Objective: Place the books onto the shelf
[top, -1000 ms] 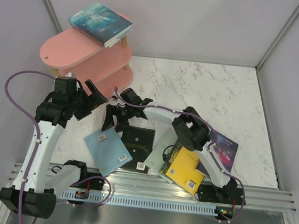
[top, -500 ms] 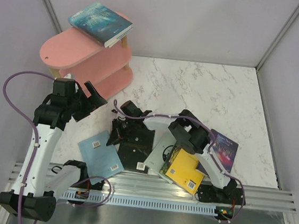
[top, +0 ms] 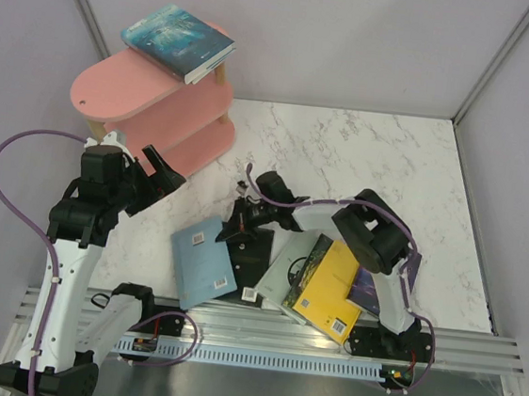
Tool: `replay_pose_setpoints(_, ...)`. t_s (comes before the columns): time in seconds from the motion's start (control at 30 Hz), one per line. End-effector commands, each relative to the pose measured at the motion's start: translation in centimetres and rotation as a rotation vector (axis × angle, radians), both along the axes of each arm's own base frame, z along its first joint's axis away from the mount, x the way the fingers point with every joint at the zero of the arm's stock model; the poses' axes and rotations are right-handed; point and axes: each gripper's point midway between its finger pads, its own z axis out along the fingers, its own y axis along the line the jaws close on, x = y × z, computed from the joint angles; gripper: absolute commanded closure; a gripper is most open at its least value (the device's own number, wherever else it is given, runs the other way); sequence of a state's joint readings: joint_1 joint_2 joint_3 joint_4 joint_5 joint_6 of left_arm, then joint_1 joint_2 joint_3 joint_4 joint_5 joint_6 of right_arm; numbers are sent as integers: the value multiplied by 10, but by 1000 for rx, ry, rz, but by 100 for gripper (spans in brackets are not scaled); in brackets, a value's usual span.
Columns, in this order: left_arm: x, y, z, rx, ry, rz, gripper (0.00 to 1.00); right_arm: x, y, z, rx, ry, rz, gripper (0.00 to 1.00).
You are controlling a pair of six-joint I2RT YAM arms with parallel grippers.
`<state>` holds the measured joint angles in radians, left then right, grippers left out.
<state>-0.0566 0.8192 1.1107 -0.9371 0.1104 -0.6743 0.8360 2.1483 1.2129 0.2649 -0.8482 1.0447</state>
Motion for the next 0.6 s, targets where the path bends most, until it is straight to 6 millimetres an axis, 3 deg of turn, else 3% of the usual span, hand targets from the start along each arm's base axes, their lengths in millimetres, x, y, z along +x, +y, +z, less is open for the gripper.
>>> replay_pose_setpoints(0.0, 7, -2, 24, 30, -87, -51, 0, 63, -30, 62, 78, -94, -152, 100)
replay_pose_setpoints(0.17, 15, -26, 50, -30, -189, -197, 0, 107, -75, 111, 102, -156, -248, 100)
replay_pose_setpoints(0.27, 22, -38, 67, -64, -264, -275, 0, 121, -98, 152, 161, -190, -288, 100)
replay_pose_setpoints(0.37, 23, -48, 71, -104, -297, -334, 0, 132, -118, 174, 188, -203, -329, 100)
replay_pose_setpoints(0.57, 32, -63, 72, -209, -374, -403, 0, 128, -137, 221, 267, -238, -321, 100)
